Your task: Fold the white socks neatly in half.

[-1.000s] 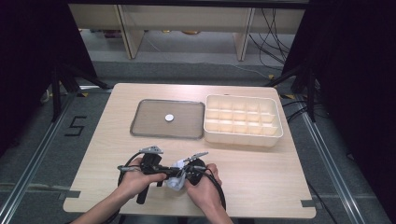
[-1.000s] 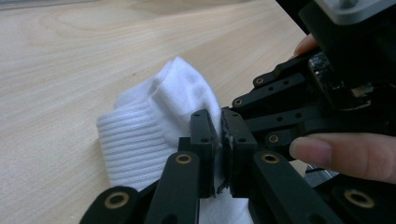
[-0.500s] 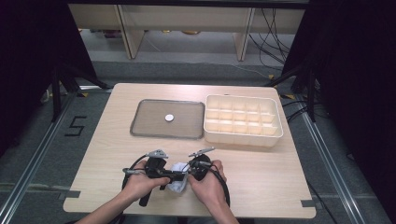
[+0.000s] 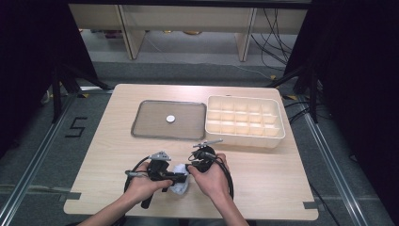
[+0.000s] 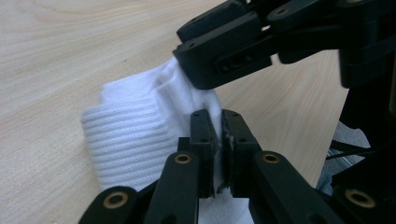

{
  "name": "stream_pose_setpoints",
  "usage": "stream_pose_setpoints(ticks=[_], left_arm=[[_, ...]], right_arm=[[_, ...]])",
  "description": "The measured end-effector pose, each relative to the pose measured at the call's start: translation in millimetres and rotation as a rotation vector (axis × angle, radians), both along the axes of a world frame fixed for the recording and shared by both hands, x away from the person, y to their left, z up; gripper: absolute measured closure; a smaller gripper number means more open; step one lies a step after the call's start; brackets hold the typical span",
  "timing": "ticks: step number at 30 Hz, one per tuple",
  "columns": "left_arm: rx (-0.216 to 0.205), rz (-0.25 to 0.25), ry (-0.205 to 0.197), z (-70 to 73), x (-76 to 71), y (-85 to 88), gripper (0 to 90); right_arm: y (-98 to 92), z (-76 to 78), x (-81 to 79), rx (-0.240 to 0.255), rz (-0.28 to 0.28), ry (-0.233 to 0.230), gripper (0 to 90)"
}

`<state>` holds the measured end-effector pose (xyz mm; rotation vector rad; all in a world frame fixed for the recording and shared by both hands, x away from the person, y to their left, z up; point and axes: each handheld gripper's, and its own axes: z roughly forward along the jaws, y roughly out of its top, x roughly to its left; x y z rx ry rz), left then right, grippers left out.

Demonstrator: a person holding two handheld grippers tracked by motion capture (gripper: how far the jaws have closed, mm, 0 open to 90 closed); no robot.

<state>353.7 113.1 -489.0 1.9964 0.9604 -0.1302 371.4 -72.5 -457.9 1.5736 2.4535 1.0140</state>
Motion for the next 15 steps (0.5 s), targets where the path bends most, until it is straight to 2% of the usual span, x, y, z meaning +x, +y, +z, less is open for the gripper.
stream_pose_setpoints(ticks=[4,5,9,10,11,12,13,14,15], left_arm=[[0.002,0.000,-0.004,-0.3,0.0,0.0,83.5],[-0.002,-0.006,-0.004,-0.6,0.3,0.1,83.4],[0.004,0.001,-0.015,-0.2,-1.1,-0.8,82.7],[0.006,-0.001,-0.021,0.4,-1.7,-0.6,81.8],[0.002,-0.003,-0.023,1.3,-2.4,-0.5,78.1],[-0.004,-0.005,-0.024,2.1,-3.0,-0.2,78.1],[-0.005,-0.005,-0.041,6.0,-7.2,0.9,71.3],[-0.005,-0.005,-0.041,6.0,-7.2,0.9,70.1],[0.001,-0.012,-0.064,9.5,-11.9,4.5,69.0]], right_arm=[[1.9,-2.9,2.1,0.015,0.004,0.013,77.2],[2.9,-2.9,2.1,0.020,0.009,0.034,82.1],[2.9,-3.3,3.0,0.009,0.033,0.028,84.9],[3.7,-3.0,2.1,0.009,0.017,0.034,85.2],[2.5,-4.2,2.7,0.015,0.029,0.017,85.5],[2.5,-4.2,2.7,0.015,0.029,0.017,85.5],[2.0,-4.1,2.7,0.002,0.026,0.019,85.5],[2.0,-4.2,2.4,0.011,0.029,0.019,85.5],[2.2,-4.1,2.0,0.009,0.025,0.018,85.5]])
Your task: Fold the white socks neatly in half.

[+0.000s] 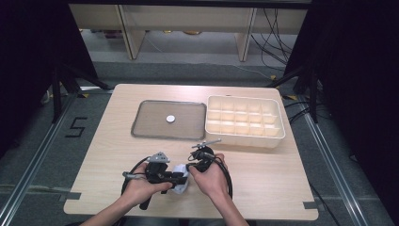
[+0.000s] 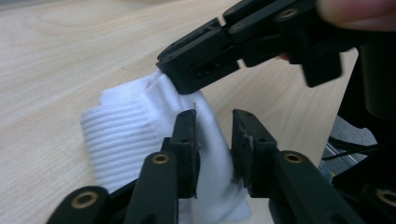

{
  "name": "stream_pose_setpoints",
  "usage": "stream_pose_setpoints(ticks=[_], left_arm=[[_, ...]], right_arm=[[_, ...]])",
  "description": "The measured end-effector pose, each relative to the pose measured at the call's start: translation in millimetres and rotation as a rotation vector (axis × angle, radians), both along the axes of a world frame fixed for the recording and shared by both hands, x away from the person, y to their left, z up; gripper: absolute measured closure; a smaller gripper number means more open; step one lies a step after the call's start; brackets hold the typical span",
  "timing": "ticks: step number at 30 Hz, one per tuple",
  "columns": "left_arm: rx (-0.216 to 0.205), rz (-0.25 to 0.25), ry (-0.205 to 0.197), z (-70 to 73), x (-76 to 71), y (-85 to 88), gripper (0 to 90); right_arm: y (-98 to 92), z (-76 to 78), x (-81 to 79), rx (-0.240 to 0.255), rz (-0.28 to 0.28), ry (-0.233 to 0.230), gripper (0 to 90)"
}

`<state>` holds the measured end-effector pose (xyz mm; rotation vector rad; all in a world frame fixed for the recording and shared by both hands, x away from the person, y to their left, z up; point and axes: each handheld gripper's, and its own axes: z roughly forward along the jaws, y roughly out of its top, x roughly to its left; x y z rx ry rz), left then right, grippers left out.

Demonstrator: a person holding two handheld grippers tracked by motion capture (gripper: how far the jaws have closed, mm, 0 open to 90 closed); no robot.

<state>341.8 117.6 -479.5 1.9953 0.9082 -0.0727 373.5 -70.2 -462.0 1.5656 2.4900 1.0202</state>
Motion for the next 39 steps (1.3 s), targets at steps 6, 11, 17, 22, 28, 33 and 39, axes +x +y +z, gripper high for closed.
stream_pose_setpoints(ticks=[6,11,17,22,28,33,39], left_arm=[[0.022,0.002,-0.032,5.1,-15.1,9.6,71.2],[0.036,-0.015,0.007,-0.9,-20.3,6.4,78.8],[0.022,-0.011,0.063,-13.2,-17.1,1.2,84.0],[0.038,-0.016,0.063,-16.4,-16.7,-0.2,85.2],[0.053,-0.035,0.059,-21.0,-16.7,-2.6,85.5],[0.060,-0.046,0.054,-22.1,-17.2,-3.3,85.3],[0.015,-0.043,0.019,-7.0,-19.9,4.1,75.1]], right_arm=[[0.1,-0.3,-0.6,-0.010,0.004,-0.016,85.3],[1.3,-0.8,-1.8,-0.020,-0.010,-0.002,85.3],[1.2,-4.7,-1.6,-0.031,-0.006,-0.005,85.3],[2.4,-6.0,-1.6,-0.048,-0.009,0.004,85.4],[4.4,-13.4,-0.2,-0.069,0.009,0.008,85.6],[6.1,-14.9,0.8,-0.096,0.001,0.018,85.6],[5.7,-9.1,0.1,-0.066,0.006,0.007,85.0]])
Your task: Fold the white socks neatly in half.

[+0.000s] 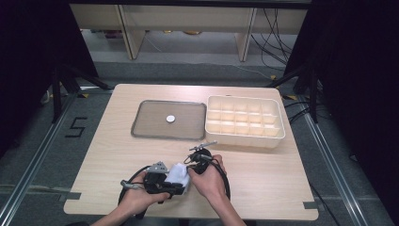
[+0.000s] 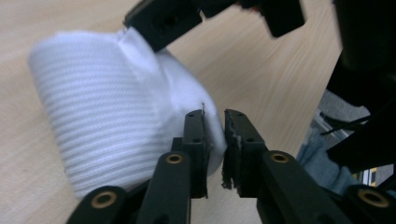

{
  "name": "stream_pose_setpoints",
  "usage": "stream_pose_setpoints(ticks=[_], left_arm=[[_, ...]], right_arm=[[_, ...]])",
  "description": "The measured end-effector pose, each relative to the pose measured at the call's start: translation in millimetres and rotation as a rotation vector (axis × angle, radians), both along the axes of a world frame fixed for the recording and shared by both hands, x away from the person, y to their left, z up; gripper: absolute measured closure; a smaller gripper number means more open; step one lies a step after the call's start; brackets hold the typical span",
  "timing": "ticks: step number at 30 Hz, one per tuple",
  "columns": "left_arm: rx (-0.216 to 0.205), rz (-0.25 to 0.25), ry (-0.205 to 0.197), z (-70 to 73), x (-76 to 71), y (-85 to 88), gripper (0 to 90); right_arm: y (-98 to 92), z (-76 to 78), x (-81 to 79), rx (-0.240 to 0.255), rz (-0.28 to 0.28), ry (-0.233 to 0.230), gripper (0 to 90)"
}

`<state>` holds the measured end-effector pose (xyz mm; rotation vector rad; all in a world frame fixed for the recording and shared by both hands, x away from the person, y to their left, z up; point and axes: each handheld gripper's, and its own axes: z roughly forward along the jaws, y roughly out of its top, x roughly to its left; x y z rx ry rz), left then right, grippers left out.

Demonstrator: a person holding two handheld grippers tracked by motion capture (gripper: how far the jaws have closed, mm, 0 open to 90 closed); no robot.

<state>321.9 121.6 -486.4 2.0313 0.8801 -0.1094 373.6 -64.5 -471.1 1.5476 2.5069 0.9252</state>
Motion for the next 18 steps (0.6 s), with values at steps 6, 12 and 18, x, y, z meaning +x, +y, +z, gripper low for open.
stream_pose_setpoints(ticks=[6,12,18], left_arm=[[-0.060,0.110,-0.040,13.6,9.6,26.0,75.3],[0.021,0.157,-0.032,-4.3,25.6,32.9,78.8],[0.043,0.166,-0.016,-12.5,24.8,32.2,79.4]], right_arm=[[0.0,-0.3,-0.1,0.008,-0.001,-0.013,84.1],[0.4,-0.6,0.0,0.002,-0.004,-0.020,84.2],[0.8,-3.2,-0.1,-0.010,-0.002,-0.022,84.3]])
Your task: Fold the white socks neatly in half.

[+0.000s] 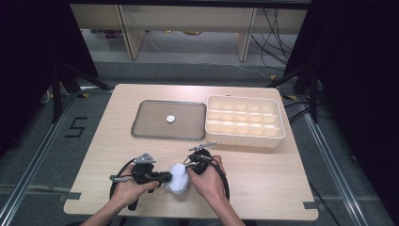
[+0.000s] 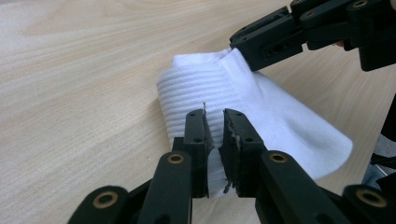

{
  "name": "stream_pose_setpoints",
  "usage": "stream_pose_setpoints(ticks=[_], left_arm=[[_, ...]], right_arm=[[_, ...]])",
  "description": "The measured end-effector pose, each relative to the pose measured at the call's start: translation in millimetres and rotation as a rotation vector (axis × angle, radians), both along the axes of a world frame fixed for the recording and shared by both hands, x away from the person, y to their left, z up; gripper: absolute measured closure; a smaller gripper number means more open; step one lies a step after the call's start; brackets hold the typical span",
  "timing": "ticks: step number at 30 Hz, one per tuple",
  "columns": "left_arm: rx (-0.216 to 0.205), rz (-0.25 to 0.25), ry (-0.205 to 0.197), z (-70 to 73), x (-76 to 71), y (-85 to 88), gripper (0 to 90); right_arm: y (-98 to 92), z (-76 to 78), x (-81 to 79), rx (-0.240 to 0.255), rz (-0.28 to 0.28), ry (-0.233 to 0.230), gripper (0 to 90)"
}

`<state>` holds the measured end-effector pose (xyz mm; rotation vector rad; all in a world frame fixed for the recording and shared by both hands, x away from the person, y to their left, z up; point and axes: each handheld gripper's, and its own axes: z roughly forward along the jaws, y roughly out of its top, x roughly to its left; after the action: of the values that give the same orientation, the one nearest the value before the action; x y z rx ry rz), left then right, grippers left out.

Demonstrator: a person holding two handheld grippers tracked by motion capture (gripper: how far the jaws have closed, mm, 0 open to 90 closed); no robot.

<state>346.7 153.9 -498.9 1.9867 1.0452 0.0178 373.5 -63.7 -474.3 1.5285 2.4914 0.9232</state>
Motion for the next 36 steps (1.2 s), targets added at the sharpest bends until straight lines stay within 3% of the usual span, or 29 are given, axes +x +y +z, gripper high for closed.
stream_pose_setpoints(ticks=[4,5,9,12,14,15,25,27,30,33,36], left_arm=[[-0.014,-0.007,0.005,-1.2,1.2,0.3,78.8],[-0.004,0.000,-0.001,-0.1,0.7,0.1,78.1],[-0.012,0.002,-0.002,0.8,1.2,1.8,73.9],[-0.025,0.017,-0.013,5.3,-0.1,5.2,71.7],[-0.056,0.020,-0.021,7.6,0.0,8.6,70.2],[-0.064,0.031,-0.032,10.4,-0.5,11.4,66.7],[-0.106,0.079,-0.071,15.7,0.2,24.3,47.5],[-0.103,0.085,-0.077,16.0,0.6,25.9,44.0],[-0.097,0.083,-0.071,16.7,1.7,27.0,42.6],[-0.083,0.094,-0.077,17.2,3.3,28.5,40.6],[-0.083,0.102,-0.078,17.0,3.5,29.7,39.8]], right_arm=[[1.2,-1.8,-0.6,0.013,-0.017,0.029,83.3],[-0.3,-2.0,0.3,0.007,-0.003,0.010,82.3],[-1.7,0.6,0.5,0.024,-0.007,0.007,78.8],[-3.8,3.8,-0.1,0.033,0.000,-0.004,76.8],[-5.6,6.6,-0.7,0.041,-0.008,-0.002,74.3],[-7.1,8.7,-2.4,0.057,-0.018,-0.027,70.3],[-12.1,20.6,-5.4,0.085,-0.019,-0.027,52.9],[-14.7,23.0,-3.9,0.122,-0.040,-0.036,54.4],[-16.3,25.2,-2.9,0.119,-0.046,-0.014,53.7],[-18.6,28.6,-2.5,0.160,-0.059,-0.007,52.2],[-19.1,27.7,-3.1,0.174,-0.071,-0.024,51.7]])
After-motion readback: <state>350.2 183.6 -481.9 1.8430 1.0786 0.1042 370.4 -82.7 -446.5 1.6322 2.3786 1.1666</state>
